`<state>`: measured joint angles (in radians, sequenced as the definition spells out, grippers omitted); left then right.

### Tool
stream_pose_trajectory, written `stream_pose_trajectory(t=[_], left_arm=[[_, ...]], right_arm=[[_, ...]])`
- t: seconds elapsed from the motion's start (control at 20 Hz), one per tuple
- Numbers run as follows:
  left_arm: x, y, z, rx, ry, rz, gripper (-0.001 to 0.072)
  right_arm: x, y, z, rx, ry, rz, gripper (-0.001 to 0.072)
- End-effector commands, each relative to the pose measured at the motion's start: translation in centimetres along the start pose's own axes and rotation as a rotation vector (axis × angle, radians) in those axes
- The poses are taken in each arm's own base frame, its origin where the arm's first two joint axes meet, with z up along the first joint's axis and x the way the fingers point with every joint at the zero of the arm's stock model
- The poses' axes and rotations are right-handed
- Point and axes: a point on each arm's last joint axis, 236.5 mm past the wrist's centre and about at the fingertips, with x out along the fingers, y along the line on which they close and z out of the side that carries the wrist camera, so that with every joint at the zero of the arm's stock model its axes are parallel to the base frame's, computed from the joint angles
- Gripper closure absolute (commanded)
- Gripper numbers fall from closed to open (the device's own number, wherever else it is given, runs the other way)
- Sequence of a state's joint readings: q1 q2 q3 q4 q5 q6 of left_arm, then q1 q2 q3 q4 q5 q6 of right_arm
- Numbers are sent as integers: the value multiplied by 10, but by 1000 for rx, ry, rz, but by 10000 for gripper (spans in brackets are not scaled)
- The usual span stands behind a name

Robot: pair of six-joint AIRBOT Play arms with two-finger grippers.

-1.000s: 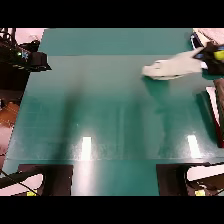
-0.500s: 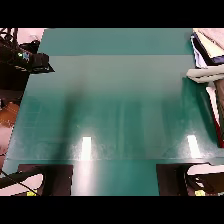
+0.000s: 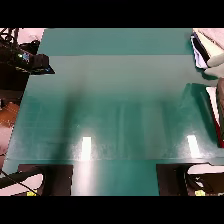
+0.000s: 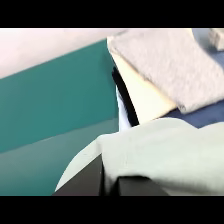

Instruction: Fold the shirts.

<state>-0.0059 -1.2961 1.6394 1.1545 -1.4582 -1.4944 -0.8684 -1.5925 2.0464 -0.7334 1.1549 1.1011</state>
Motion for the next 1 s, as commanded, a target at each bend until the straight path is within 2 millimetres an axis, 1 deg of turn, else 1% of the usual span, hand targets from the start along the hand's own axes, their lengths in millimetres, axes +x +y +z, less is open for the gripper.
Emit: stream_pose_trajectory(t=[0.0,0.1,0.2,0.25,0.3,0.4,0.5,0.65,0.75,0.8,0.9,0.95], left_arm=[[0,0,-1,1,3,-1,683],[0,0,-2,2,7,-1,682],[0,0,-2,9,10,-2,682],[0,0,-2,9,10,-2,682],[0,0,-2,10,10,-1,683],[0,0,-2,10,10,-1,682],[0,0,-2,37,10,-2,682],[0,-1,-5,61,22,-6,682],[0,-1,-6,62,27,-7,682],[0,-1,-6,62,27,-7,682],[0,-1,-6,73,27,-7,682],[0,-1,-6,74,27,-7,682]], right_arm=[[-21,9,13,-29,-43,-23,700],[-35,8,10,-19,-45,-42,700],[-54,5,7,-27,-31,-71,700],[-64,1,1,-46,-2,-108,700],[-74,-7,-6,-34,28,-157,700],[-93,-22,-24,21,88,-251,699],[-111,-40,-54,88,177,-355,697],[-149,-76,-124,209,392,-585,695],[-174,-92,-165,250,517,-706,695],[-184,-98,-180,254,562,-747,694],[-199,-105,-203,265,615,-799,690],[-207,-108,-213,273,638,-823,662]])
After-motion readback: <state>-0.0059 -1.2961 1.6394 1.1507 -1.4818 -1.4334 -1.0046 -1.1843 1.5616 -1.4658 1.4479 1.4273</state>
